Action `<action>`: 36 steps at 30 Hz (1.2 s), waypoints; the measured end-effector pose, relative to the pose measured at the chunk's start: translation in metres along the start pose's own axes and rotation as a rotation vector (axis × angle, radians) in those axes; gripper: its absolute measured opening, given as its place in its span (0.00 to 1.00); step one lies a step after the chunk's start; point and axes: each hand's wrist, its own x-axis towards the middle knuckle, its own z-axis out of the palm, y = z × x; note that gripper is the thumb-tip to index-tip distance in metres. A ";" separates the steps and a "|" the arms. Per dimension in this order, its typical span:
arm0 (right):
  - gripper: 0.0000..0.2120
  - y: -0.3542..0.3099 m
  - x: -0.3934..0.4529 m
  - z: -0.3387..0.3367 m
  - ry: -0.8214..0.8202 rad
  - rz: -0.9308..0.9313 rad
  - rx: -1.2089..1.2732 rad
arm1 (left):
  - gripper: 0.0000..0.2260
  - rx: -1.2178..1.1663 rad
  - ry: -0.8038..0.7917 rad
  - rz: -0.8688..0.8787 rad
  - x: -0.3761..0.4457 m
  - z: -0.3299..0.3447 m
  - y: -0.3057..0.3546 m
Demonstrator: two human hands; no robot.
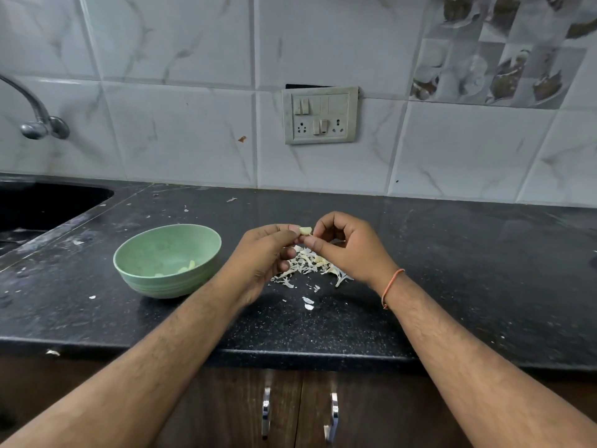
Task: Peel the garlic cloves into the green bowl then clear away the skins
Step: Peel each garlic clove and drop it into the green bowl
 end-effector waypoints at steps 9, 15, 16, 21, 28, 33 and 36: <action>0.09 0.018 -0.003 0.002 0.067 0.032 -0.082 | 0.04 0.088 0.024 0.088 0.017 -0.007 -0.021; 0.05 0.012 0.000 0.007 0.134 -0.008 -0.120 | 0.05 0.144 0.051 0.179 0.018 -0.008 -0.023; 0.05 0.011 -0.001 0.006 0.140 -0.018 -0.127 | 0.06 0.150 0.059 0.194 0.018 -0.008 -0.023; 0.03 0.012 -0.003 0.003 0.064 -0.048 -0.196 | 0.03 0.151 0.116 0.286 0.017 -0.008 -0.022; 0.03 0.006 -0.009 -0.007 0.123 -0.070 -0.305 | 0.02 0.285 0.101 0.438 0.006 -0.006 -0.018; 0.10 -0.014 -0.010 -0.009 0.193 -0.082 -0.189 | 0.02 0.507 0.120 0.524 -0.003 0.001 0.008; 0.08 -0.031 -0.006 -0.006 0.223 -0.034 0.021 | 0.02 0.606 0.110 0.564 -0.012 -0.001 0.035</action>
